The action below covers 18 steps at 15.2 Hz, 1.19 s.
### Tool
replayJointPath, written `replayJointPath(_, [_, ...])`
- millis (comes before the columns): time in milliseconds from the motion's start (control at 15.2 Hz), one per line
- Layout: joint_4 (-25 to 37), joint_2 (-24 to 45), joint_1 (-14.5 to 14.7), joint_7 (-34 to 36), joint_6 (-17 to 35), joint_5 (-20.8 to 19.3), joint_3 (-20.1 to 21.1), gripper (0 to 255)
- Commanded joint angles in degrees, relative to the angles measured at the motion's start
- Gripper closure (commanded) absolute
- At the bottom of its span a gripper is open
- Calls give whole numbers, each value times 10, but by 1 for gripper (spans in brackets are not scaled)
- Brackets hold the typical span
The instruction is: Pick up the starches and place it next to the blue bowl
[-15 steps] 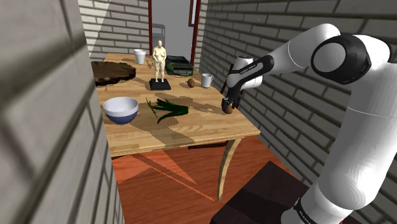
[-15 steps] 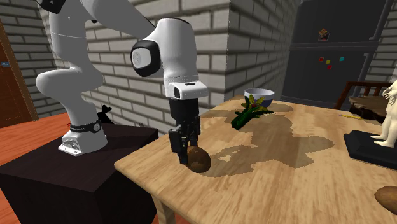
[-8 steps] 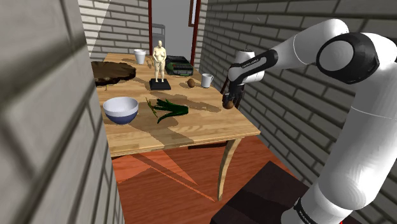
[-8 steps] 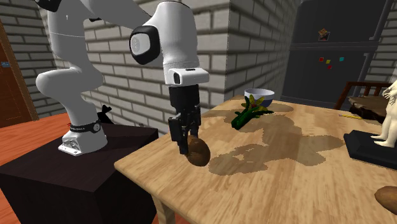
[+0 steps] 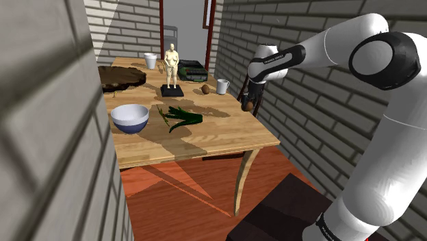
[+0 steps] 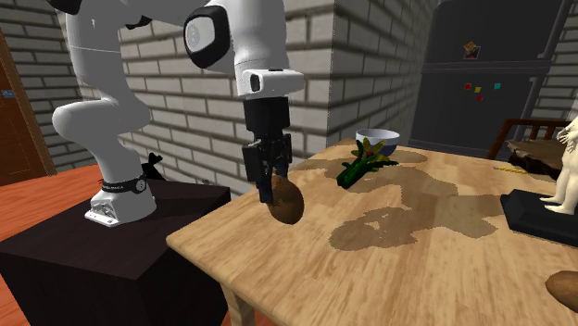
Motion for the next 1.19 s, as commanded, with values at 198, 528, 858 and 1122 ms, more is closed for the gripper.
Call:
replayJointPath(198, [24, -12, 0, -2, -36, -1, 0, 255])
replayJointPath(528, [50, -23, 1, -3, -72, -2, -1, 255])
replayJointPath(858, [79, -30, 1, -5, -109, -3, 0, 255])
replayJointPath(1122, [89, -38, 9, 9, -127, -6, 5, 255])
